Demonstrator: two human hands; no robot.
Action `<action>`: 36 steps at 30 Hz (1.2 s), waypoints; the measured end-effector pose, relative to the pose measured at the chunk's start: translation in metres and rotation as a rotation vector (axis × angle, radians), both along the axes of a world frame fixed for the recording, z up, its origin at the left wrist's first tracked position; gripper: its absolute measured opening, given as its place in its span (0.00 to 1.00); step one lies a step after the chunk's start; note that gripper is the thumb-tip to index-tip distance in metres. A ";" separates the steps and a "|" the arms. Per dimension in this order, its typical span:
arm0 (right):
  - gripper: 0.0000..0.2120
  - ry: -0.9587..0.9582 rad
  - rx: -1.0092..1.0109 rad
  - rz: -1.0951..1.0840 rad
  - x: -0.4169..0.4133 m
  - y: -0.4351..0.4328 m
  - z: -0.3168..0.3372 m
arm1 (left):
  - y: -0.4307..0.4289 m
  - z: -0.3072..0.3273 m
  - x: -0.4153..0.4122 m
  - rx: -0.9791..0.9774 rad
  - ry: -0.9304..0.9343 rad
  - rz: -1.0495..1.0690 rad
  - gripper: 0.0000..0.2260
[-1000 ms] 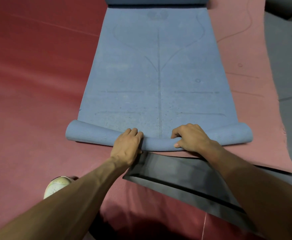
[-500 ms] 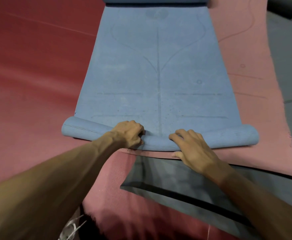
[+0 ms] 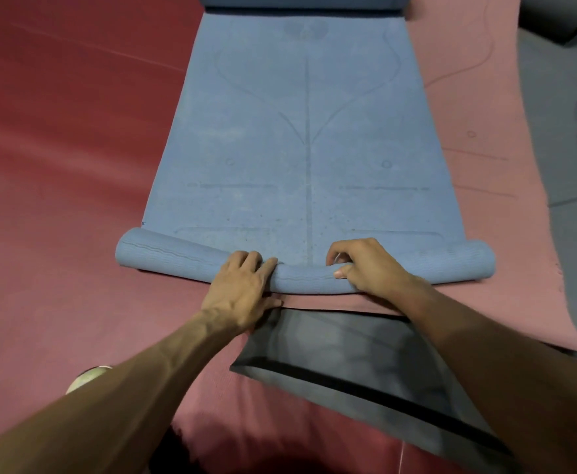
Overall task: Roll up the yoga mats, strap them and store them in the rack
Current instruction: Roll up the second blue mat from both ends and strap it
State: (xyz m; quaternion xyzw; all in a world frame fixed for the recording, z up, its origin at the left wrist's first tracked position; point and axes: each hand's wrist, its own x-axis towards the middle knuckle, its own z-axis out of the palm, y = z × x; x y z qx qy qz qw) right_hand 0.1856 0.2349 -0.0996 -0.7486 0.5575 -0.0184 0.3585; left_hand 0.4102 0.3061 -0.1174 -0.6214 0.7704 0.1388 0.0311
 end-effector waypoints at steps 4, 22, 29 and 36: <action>0.08 0.017 -0.060 -0.011 -0.001 0.004 -0.006 | -0.013 0.005 -0.002 -0.035 -0.025 0.031 0.14; 0.36 0.448 -0.322 0.316 0.000 0.002 -0.025 | -0.058 0.008 0.000 0.072 0.191 0.183 0.14; 0.32 0.556 -0.397 0.433 0.002 -0.010 -0.015 | -0.040 -0.005 0.008 -0.035 0.146 0.053 0.30; 0.29 0.479 -0.218 0.437 0.002 -0.003 0.011 | -0.038 0.020 0.009 0.014 0.035 -0.054 0.25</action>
